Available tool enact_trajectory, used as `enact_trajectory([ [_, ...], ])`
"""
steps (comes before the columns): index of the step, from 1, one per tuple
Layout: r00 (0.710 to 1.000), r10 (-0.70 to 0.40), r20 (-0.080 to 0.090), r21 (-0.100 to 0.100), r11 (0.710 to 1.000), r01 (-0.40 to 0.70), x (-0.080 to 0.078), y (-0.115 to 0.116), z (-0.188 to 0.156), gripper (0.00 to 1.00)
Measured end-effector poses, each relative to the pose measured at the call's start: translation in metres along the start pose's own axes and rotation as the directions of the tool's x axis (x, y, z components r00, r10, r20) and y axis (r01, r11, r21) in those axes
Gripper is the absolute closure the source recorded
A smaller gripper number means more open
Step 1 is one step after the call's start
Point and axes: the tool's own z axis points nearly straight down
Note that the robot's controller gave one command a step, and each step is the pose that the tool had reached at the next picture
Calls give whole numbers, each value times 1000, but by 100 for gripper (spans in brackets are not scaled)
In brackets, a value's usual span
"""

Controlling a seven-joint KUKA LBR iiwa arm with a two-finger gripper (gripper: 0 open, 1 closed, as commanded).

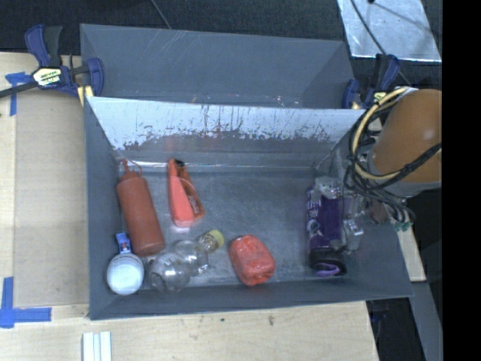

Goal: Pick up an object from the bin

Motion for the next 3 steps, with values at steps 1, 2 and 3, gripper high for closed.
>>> enact_trajectory([
  [1, 998, -56, -10, -8, 998, 56, 0, 0, 33, 0],
  [2, 963, -271, 1, -2, 963, 271, 8, -1, 29, 0],
  [3, 904, -427, 13, 8, 904, 426, 30, -5, 57, 0],
])
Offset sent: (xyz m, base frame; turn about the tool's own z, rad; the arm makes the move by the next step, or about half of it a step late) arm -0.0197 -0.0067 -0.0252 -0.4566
